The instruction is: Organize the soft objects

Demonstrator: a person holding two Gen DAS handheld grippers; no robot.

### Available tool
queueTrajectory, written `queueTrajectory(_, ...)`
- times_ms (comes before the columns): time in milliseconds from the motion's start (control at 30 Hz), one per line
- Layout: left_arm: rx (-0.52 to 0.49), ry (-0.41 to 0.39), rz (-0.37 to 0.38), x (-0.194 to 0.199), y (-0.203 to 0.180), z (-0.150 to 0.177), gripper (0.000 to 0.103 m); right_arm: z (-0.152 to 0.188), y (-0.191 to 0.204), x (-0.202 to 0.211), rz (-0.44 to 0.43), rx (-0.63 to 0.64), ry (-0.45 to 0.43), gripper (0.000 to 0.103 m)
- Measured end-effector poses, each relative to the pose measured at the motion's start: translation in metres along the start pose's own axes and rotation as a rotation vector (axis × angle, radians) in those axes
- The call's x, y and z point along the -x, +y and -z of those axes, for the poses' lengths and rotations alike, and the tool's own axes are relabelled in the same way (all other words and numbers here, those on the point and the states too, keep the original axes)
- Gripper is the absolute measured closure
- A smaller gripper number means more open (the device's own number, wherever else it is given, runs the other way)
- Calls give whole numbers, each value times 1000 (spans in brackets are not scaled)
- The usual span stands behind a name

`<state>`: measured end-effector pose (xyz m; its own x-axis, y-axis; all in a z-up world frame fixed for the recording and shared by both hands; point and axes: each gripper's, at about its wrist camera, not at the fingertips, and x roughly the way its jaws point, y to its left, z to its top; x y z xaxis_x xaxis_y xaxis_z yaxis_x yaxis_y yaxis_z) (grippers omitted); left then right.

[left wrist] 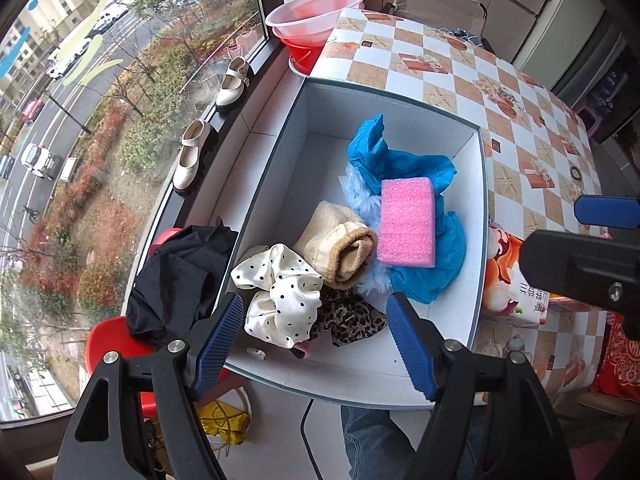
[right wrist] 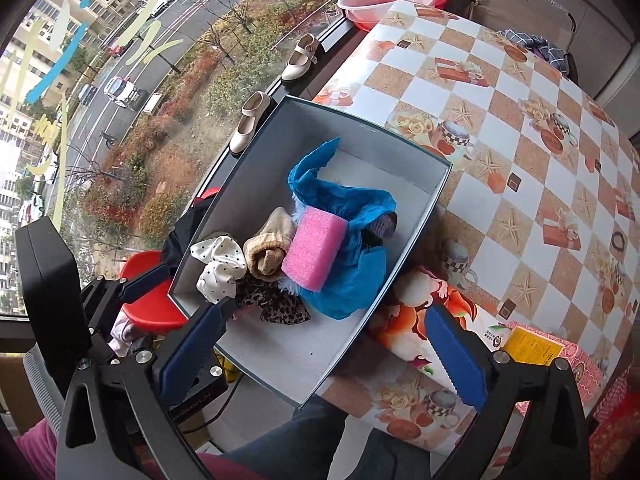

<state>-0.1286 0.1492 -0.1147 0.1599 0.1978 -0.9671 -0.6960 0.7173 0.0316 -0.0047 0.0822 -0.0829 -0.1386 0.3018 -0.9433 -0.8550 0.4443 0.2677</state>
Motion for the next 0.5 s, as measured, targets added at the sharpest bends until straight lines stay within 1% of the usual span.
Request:
queueTrajectory(333, 14, -18, -10, 10, 3, 1, 26, 4, 0, 12, 11, -12, -41, 1)
queueTrajectory(500, 29, -2, 3, 8, 6, 4, 26, 5, 5, 8, 23, -1, -21, 1)
